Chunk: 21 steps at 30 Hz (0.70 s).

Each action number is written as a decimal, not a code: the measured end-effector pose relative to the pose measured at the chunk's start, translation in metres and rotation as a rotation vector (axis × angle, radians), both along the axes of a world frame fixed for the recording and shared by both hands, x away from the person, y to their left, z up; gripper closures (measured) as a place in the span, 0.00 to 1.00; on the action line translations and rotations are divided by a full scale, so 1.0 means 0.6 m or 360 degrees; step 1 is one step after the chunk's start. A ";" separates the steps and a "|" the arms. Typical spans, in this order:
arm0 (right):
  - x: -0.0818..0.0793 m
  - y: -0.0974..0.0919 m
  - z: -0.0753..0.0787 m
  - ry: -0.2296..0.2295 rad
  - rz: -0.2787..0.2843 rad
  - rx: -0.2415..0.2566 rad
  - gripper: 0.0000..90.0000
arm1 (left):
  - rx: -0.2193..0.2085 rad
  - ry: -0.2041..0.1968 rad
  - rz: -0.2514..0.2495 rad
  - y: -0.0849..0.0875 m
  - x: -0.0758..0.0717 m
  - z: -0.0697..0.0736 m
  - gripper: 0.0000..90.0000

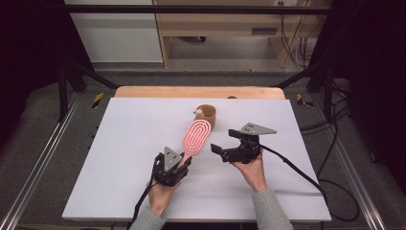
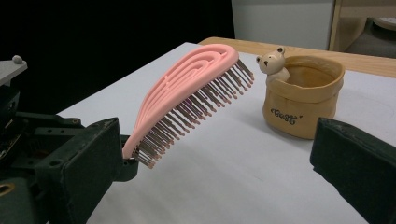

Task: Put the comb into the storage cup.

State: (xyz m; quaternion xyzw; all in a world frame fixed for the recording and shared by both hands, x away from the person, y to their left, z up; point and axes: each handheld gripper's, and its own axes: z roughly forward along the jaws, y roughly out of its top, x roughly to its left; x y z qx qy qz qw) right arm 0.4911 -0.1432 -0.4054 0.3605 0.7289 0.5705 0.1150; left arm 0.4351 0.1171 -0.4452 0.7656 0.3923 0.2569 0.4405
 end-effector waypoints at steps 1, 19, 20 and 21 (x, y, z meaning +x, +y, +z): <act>0.000 0.001 0.000 0.0000 0.0000 -0.0001 0.03 | -0.0001 -0.0002 -0.0001 -0.001 0.000 0.000 0.77; 0.006 0.031 0.011 0.0028 0.0014 0.0018 0.04 | -0.0008 -0.0061 -0.0009 -0.016 -0.005 0.012 0.77; 0.007 0.032 0.011 0.0034 0.0013 0.0023 0.04 | -0.0006 -0.0064 -0.0010 -0.017 -0.006 0.013 0.77; 0.008 0.033 0.012 0.0032 0.0011 0.0018 0.04 | -0.0007 -0.0067 -0.0010 -0.018 -0.006 0.014 0.77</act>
